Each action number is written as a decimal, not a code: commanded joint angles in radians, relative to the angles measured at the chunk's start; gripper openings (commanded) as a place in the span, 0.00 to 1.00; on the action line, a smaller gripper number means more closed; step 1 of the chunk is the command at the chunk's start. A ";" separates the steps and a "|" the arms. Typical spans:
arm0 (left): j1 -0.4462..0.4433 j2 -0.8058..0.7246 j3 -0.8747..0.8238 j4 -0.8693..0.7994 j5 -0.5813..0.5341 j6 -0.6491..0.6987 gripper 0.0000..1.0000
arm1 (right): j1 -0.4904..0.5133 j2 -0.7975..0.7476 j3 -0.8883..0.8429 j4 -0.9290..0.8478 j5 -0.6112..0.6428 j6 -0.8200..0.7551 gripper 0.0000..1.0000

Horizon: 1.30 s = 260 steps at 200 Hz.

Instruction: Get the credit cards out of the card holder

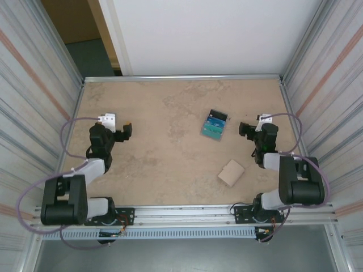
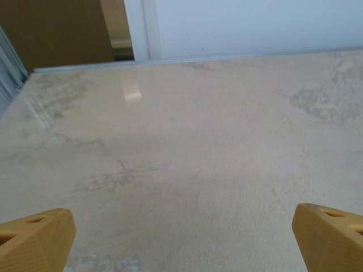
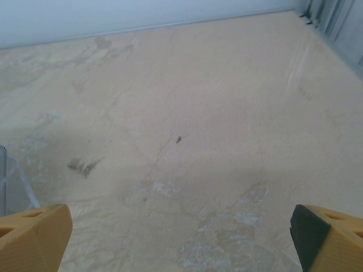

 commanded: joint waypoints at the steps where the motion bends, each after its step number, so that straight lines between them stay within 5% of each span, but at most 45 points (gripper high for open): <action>1: -0.029 -0.108 0.027 -0.142 -0.056 -0.063 0.99 | -0.003 -0.102 0.001 -0.114 0.057 0.051 0.99; 38: -0.146 -0.204 0.123 -0.401 -0.081 -0.239 0.99 | 0.007 -0.271 0.015 -0.283 0.098 0.113 0.99; 62: -0.299 -0.204 0.156 -0.460 -0.051 -0.315 0.99 | 0.035 -0.361 0.035 -0.424 0.146 0.146 0.99; 110: -0.601 -0.007 0.338 -0.613 0.005 -0.456 0.99 | 0.070 -0.480 0.102 -0.694 0.238 0.272 0.99; 183: -0.927 0.480 0.775 -0.833 0.265 -0.313 0.97 | 0.118 -0.511 0.189 -0.896 0.354 0.301 0.99; 260: -1.101 0.757 1.068 -1.022 0.167 -0.154 0.93 | 0.118 -0.621 0.149 -0.929 0.404 0.292 0.99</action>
